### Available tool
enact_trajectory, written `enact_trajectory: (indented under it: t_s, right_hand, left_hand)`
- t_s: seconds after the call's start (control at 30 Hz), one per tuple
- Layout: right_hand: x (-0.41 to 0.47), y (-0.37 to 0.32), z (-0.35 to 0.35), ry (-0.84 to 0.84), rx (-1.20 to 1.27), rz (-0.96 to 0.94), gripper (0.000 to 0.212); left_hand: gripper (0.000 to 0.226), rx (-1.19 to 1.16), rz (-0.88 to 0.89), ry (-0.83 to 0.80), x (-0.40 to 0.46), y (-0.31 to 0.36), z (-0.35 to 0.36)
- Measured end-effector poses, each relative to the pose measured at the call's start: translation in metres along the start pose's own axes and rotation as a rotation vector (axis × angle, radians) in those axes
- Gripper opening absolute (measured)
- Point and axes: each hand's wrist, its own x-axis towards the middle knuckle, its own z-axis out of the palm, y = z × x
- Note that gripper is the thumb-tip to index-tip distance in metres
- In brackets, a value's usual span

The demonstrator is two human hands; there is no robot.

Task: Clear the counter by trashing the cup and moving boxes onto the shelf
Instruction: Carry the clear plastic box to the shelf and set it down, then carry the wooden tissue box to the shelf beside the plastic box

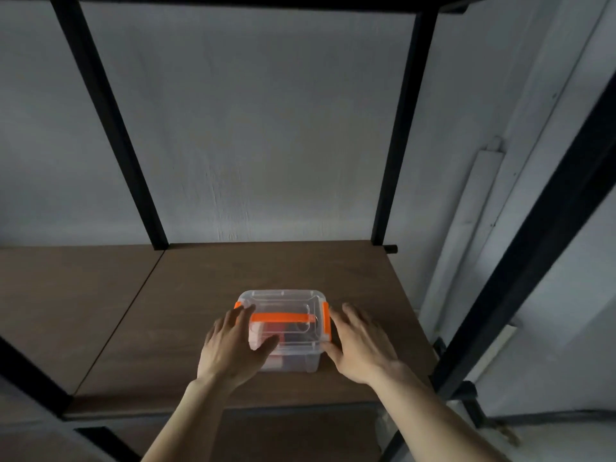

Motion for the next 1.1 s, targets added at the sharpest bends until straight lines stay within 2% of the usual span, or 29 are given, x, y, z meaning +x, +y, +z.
enact_trajectory:
  t_s: [0.1, 0.23, 0.53, 0.63, 0.8, 1.1]
  right_hand:
    - [-0.014, 0.002, -0.013, 0.064, -0.061, -0.070, 0.076]
    - [-0.043, 0.010, -0.026, 0.085, -0.069, -0.102, 0.075]
    - [-0.156, 0.071, -0.051, 0.115, 0.045, 0.033, 0.074]
    - [-0.196, 0.109, -0.061, 0.125, 0.065, 0.129, 0.073]
    - [-0.272, 0.181, -0.082, 0.159, 0.063, 0.348, 0.068]
    - [-0.444, 0.282, -0.128, 0.280, 0.022, 0.898, 0.065]
  left_hand:
    - [0.093, 0.139, 0.135, -0.030, -0.010, 0.015, -0.007]
    - [0.099, 0.252, 0.222, -0.056, -0.028, 0.037, -0.017]
    - [0.097, 0.206, 0.320, -0.044, -0.100, 0.125, -0.013]
    - [0.097, 0.212, 0.386, -0.057, -0.114, 0.171, 0.000]
    - [0.099, 0.184, 0.572, -0.166, -0.131, 0.265, 0.036]
    - [0.095, 0.000, 0.998, -0.359, -0.174, 0.461, 0.102]
